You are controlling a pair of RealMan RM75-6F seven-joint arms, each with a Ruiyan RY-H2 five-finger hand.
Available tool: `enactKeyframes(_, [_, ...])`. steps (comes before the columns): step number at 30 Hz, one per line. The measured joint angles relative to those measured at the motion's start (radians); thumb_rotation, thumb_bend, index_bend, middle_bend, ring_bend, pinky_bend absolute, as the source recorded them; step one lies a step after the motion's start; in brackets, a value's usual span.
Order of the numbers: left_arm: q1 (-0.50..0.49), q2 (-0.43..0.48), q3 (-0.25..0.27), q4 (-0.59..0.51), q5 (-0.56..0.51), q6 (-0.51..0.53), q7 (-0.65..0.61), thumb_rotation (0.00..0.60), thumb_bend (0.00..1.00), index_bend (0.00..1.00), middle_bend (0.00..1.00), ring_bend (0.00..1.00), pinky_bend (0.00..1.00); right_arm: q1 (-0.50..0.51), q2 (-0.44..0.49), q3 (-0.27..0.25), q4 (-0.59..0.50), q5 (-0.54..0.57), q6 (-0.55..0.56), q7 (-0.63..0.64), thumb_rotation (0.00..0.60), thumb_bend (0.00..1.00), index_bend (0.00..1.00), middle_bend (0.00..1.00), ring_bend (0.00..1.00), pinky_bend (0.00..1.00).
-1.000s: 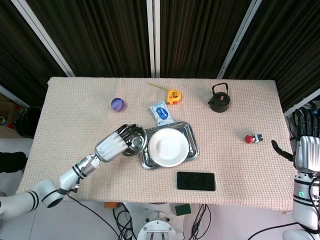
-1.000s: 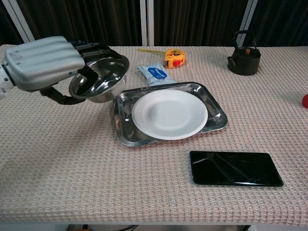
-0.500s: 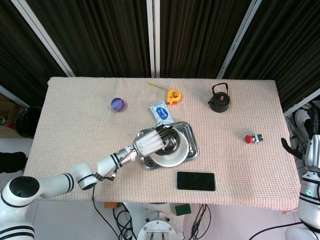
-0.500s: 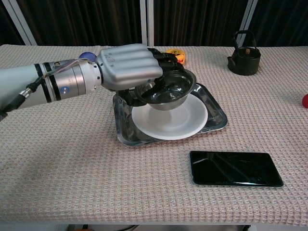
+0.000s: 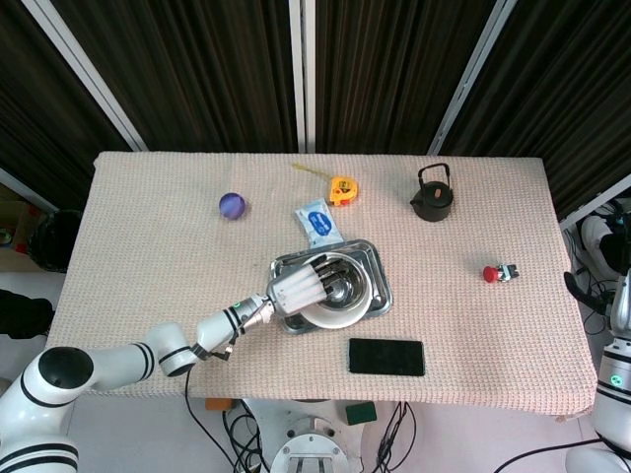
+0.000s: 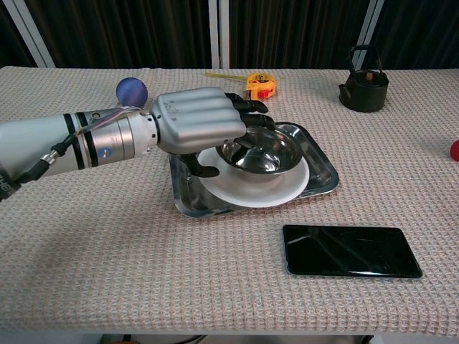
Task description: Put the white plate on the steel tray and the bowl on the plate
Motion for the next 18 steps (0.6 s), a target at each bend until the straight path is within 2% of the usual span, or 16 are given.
enactKeyframes(4, [0.000,0.008,0.006,-0.008,-0.008,0.000,0.013,0.600,0.23,0.25,0.10,0.02,0.19,-0.002,0.002,0.001,-0.007,-0.004,0.004,-0.003,0.600,0.15,0.00,0.00,0.00,0.00])
enactKeyframes(11, [0.033,0.066,0.008,-0.081,-0.018,0.061,0.044,0.600,0.22,0.22,0.10,0.02,0.19,-0.008,0.008,-0.001,-0.011,-0.010,0.007,-0.002,0.600,0.15,0.00,0.00,0.00,0.00])
enactKeyframes(14, [0.075,0.137,0.005,-0.174,-0.032,0.120,0.055,0.600,0.21,0.22,0.10,0.03,0.19,-0.012,0.013,-0.012,-0.009,-0.021,0.004,0.002,0.600,0.15,0.00,0.00,0.00,0.00])
enactKeyframes(18, [0.198,0.292,0.004,-0.339,-0.092,0.258,0.048,0.600,0.18,0.22,0.11,0.04,0.19,-0.020,0.015,-0.047,0.012,-0.060,-0.003,0.016,0.600,0.15,0.00,0.00,0.00,0.00])
